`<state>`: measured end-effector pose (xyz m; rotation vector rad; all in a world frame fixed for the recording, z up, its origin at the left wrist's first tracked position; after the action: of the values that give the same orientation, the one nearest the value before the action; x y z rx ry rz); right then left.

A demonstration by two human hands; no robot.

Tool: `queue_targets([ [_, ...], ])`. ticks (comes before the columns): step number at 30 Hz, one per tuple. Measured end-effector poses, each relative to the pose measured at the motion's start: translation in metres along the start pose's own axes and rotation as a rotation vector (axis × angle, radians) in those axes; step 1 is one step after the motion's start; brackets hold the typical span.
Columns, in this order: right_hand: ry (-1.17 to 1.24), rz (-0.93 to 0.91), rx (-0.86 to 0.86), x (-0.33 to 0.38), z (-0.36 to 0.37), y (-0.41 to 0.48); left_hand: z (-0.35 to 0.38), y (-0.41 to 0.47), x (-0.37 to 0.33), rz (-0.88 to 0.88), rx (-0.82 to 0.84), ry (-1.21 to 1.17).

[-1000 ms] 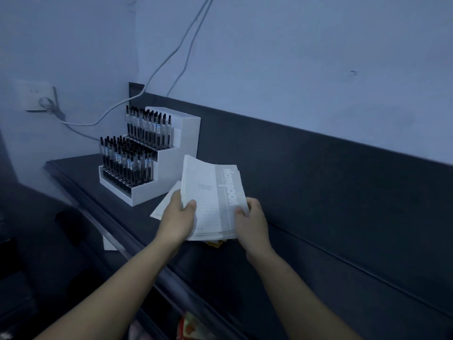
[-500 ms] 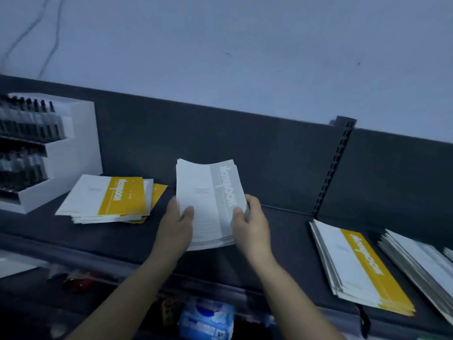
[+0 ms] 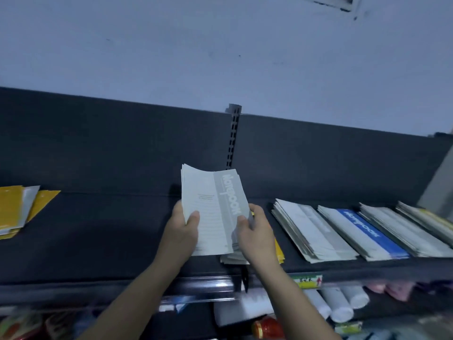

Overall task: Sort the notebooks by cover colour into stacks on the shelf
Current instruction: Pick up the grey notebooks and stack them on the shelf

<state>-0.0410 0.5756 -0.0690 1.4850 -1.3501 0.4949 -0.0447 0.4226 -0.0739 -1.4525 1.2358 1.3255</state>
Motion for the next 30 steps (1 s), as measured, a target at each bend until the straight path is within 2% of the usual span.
queue_targets([
  [7,-0.087,0.022,0.001,-0.055,-0.091,0.025,0.107,-0.010,-0.016,0.022,0.029,0.005],
  [13,-0.170,0.052,-0.006,-0.095,-0.151,0.039,0.175,-0.011,-0.018,-0.011,0.069,0.131],
  [24,-0.366,0.148,0.021,-0.146,-0.193,0.066,0.240,0.017,-0.010,0.032,0.208,0.462],
  [30,-0.541,0.128,0.112,-0.165,-0.202,0.078,0.259,0.024,-0.003,0.027,0.190,0.712],
])
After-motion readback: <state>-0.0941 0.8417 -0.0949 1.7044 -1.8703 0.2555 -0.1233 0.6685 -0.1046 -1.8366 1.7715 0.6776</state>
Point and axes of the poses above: each hand's wrist, its own y-axis towards the middle knuckle, its own z-axis out of the palm, x = y × z, the point moved 2 cm from there along y, towards the middle knuckle, and after that the axes turned 9 degrees about -z, right-handed, at the moved point
